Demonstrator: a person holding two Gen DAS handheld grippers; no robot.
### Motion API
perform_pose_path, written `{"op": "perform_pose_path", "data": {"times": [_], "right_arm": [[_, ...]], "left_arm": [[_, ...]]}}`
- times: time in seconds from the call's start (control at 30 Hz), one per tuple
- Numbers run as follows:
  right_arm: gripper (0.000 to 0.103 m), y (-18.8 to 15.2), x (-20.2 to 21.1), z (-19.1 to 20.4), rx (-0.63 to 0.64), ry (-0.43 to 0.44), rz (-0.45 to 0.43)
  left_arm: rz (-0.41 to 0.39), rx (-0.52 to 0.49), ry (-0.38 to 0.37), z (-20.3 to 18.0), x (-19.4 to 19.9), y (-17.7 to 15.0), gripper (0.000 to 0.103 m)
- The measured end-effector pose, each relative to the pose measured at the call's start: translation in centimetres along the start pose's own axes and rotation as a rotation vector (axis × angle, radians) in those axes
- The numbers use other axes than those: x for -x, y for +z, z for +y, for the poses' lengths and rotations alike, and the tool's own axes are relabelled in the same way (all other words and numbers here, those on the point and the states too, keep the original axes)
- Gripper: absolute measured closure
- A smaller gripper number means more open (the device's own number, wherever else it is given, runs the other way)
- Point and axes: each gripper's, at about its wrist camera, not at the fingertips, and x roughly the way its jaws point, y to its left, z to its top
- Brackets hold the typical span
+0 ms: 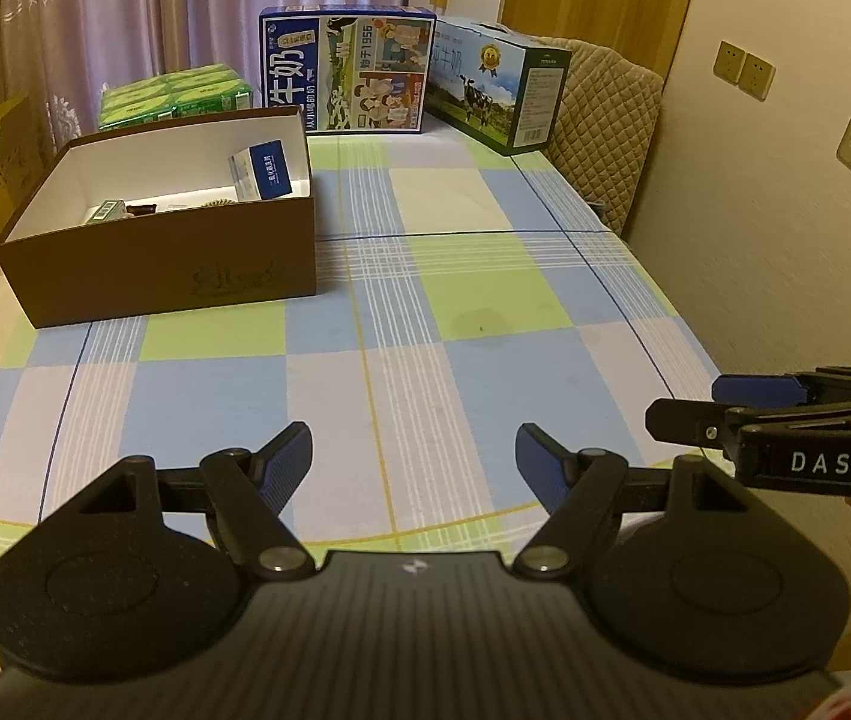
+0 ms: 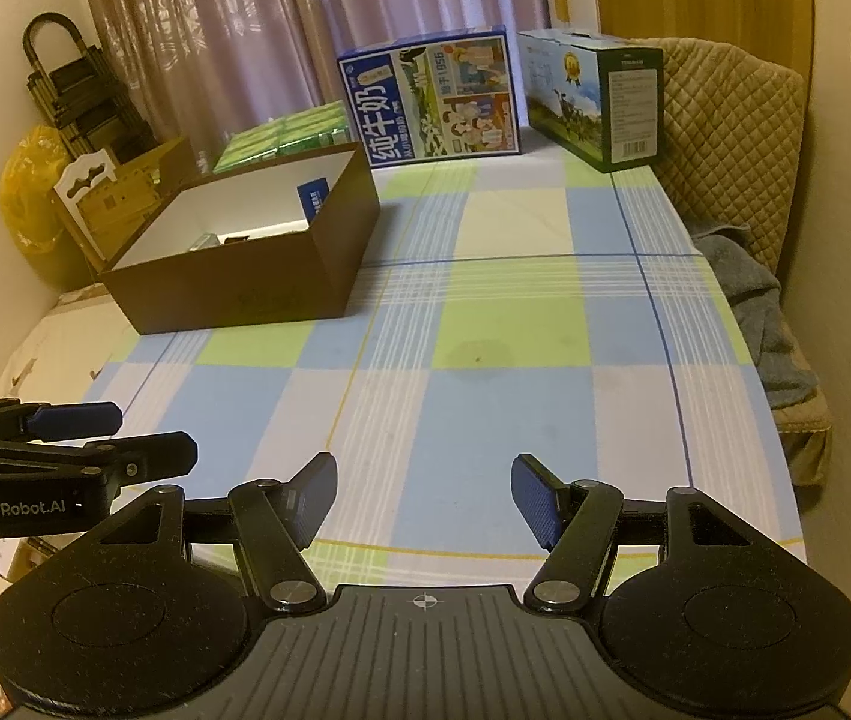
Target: Organize rigid objects
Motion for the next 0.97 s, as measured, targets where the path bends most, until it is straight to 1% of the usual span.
{"op": "perform_pose_path", "data": {"times": [0.97], "right_arm": [[0.042, 0.17, -0.78, -0.25, -0.003, 0.005, 0.016]], "left_arm": [[0.008, 0.004, 0.006, -0.07, -0.88, 0.12, 0.031]]}}
